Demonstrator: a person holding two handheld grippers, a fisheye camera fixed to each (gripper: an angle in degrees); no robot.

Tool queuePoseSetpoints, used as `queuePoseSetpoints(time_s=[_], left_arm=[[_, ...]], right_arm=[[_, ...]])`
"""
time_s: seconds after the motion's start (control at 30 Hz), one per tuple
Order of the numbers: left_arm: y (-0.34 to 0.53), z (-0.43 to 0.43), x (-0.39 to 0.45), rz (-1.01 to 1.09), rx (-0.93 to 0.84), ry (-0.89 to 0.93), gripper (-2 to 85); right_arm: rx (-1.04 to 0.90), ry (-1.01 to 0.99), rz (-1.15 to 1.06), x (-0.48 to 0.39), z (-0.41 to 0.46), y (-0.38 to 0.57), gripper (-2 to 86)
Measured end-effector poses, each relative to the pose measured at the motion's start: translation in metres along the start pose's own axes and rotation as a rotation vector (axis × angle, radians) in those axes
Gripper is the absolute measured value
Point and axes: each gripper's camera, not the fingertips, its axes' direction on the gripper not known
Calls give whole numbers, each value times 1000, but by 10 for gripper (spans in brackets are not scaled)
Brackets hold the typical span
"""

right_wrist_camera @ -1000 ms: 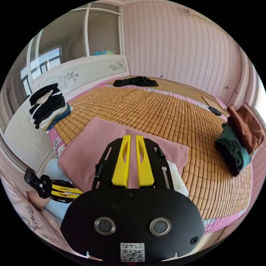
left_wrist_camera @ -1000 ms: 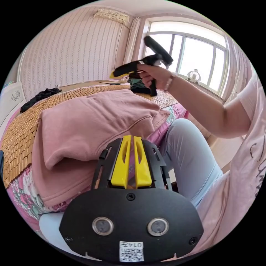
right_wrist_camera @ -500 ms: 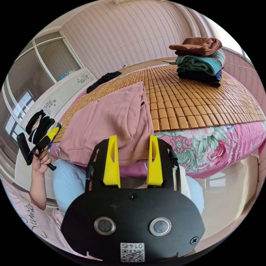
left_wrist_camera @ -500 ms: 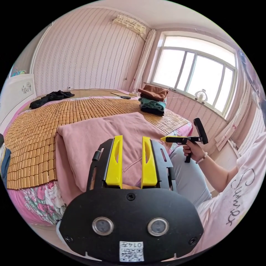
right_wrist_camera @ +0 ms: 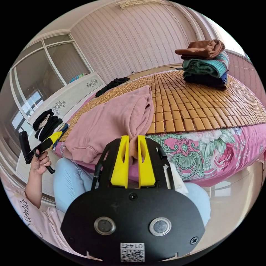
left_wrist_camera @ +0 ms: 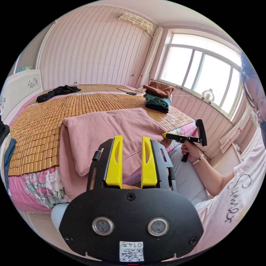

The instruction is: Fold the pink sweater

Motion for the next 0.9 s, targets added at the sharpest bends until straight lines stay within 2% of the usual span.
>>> queuePoseSetpoints(time_s=[0.13,0.23,0.37,0.47,0.63,0.7,0.8,0.9], left_arm=[[-19,4,0,17,8,-46,105],[-67,31,11,99,-16,-43,104],[-153,113,36,175,-70,16,103],[-206,196,60,180,-172,41,111],[-246,324,106,249,-365,-70,132],[-252,384,107,219,-539,-155,133],[-249,426,102,206,-645,-177,115],[-255,428,104,208,-621,-204,53]], right_arm=[[9,-10,-9,7,-10,3,54],[23,-24,-4,13,-16,5,52],[37,-29,-9,20,-25,8,51],[51,-46,-8,26,-32,11,51],[71,-71,-13,33,-41,14,49],[75,-88,-7,38,-44,15,46],[93,-118,6,45,-48,15,39],[139,-108,-4,45,-57,18,32]])
